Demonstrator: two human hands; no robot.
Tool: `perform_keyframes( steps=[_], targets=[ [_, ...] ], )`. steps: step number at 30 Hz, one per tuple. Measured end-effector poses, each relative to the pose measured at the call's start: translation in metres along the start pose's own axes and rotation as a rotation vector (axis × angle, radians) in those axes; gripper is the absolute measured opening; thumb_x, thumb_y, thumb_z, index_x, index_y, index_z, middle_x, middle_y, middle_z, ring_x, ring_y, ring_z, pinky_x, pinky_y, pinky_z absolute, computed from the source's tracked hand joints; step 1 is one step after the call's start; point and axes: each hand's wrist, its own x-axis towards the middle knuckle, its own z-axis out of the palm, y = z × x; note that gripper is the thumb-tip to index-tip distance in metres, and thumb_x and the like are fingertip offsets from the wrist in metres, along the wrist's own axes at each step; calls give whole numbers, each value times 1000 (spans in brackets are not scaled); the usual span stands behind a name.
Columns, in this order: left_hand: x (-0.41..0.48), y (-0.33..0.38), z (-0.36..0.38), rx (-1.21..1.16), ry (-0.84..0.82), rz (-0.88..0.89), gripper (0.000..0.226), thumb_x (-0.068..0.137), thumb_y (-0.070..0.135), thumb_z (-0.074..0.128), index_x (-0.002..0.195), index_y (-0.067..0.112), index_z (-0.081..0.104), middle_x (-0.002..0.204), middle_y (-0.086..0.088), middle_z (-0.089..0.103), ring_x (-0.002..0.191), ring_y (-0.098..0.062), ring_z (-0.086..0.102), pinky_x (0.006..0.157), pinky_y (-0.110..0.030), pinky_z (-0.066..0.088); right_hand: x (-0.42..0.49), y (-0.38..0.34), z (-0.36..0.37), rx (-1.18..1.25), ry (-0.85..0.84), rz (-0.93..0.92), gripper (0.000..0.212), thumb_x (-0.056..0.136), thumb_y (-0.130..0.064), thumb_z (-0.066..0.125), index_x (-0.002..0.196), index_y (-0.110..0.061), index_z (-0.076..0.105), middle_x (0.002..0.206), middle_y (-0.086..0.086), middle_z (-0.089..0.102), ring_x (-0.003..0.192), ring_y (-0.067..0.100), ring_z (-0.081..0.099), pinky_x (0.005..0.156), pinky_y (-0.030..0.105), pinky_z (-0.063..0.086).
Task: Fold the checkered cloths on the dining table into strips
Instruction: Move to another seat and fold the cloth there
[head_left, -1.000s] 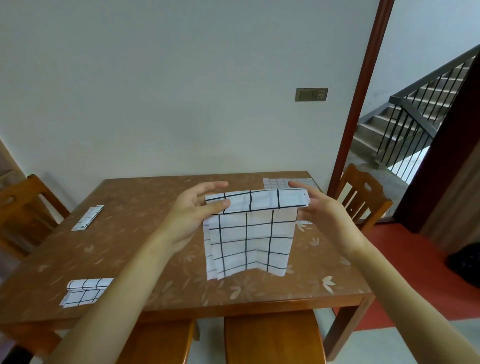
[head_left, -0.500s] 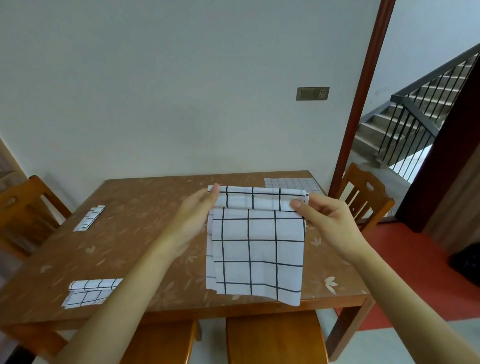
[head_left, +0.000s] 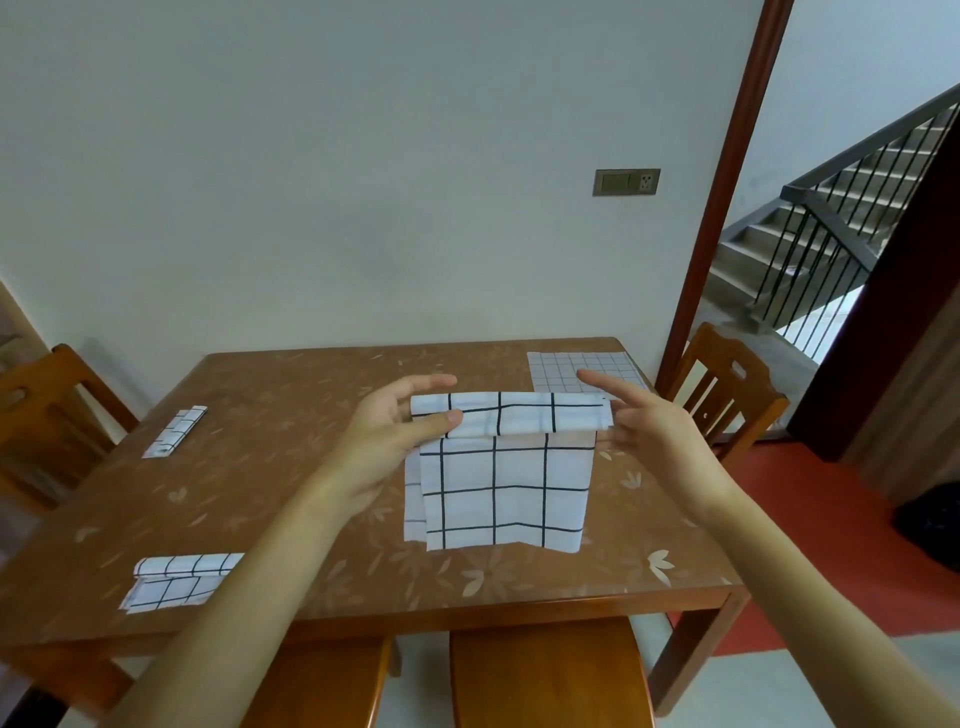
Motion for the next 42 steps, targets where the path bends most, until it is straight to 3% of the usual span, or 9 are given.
perform_keyframes(
  steps=[4, 8, 12, 16, 20, 25, 29, 32, 42],
  targets=[
    [-2, 3, 3, 30, 46, 71, 30, 84, 13, 79, 112, 22, 74, 112, -8, 76, 103, -26, 71, 92, -37, 57, -2, 3, -1, -111, -55, 53, 35, 91, -54, 59, 121, -38, 65, 114, -1, 74, 101, 12, 70, 92, 34, 54],
    [-5, 9, 7, 37, 78, 97, 21, 86, 14, 77, 106, 13, 73, 103, -11, 77, 95, -24, 73, 84, -33, 58, -6, -1, 7, -83, -9, -71, 13, 95, -10, 63, 106, -10, 70, 72, -7, 75, 68, 3, 71, 61, 14, 51],
    [-7, 8, 7, 118, 21, -23, 24, 98, 40, 58, 110, 25, 74, 104, 13, 74, 109, -15, 68, 99, -42, 50, -3, 3, 11, -124, 72, -148, 12, 96, -7, 61, 101, -12, 70, 57, -14, 67, 59, -1, 65, 57, 12, 50],
    [-4, 3, 6, -80, -132, -303, 66, 98, 64, 40, 134, 14, 63, 123, -6, 73, 119, -30, 66, 114, -56, 39, -5, 2, 12, -232, 102, -271, 22, 93, -9, 66, 105, -26, 73, 74, -14, 73, 62, 2, 63, 61, 15, 51],
    [-3, 3, 4, -129, -185, -315, 59, 97, 57, 47, 124, 10, 70, 118, -19, 73, 113, -33, 70, 106, -50, 49, -6, 5, 9, -288, 82, -353, 27, 90, -6, 68, 112, -20, 74, 106, -14, 76, 99, 6, 70, 82, 22, 56],
    [-5, 3, -4, 39, -300, -174, 45, 73, 28, 89, 114, 17, 73, 115, -10, 76, 109, -28, 72, 98, -46, 56, -7, 7, 7, -308, 108, -267, 22, 96, -15, 63, 115, -23, 71, 87, -14, 76, 80, 4, 71, 68, 18, 55],
    [-6, 4, 2, 182, -211, -29, 35, 77, 12, 85, 110, 10, 73, 109, -8, 77, 105, -26, 73, 101, -49, 54, -5, 8, 6, -322, 109, -209, 25, 96, -32, 61, 120, -28, 67, 76, 6, 72, 74, 24, 72, 67, 46, 60],
    [-5, 3, 1, 163, -191, 9, 30, 83, 10, 80, 112, 5, 71, 111, -10, 76, 106, -27, 73, 99, -46, 56, -6, 6, 4, -159, 18, -117, 32, 93, -21, 66, 124, -21, 63, 79, -8, 76, 74, 6, 73, 65, 19, 57],
    [-6, 8, 1, 167, -238, 54, 28, 93, 21, 64, 120, 16, 68, 114, 3, 77, 107, -13, 72, 88, -27, 56, -8, 7, -1, -48, -24, -81, 24, 90, -11, 68, 113, -14, 71, 102, 1, 78, 94, 19, 76, 77, 28, 61]
  ],
)
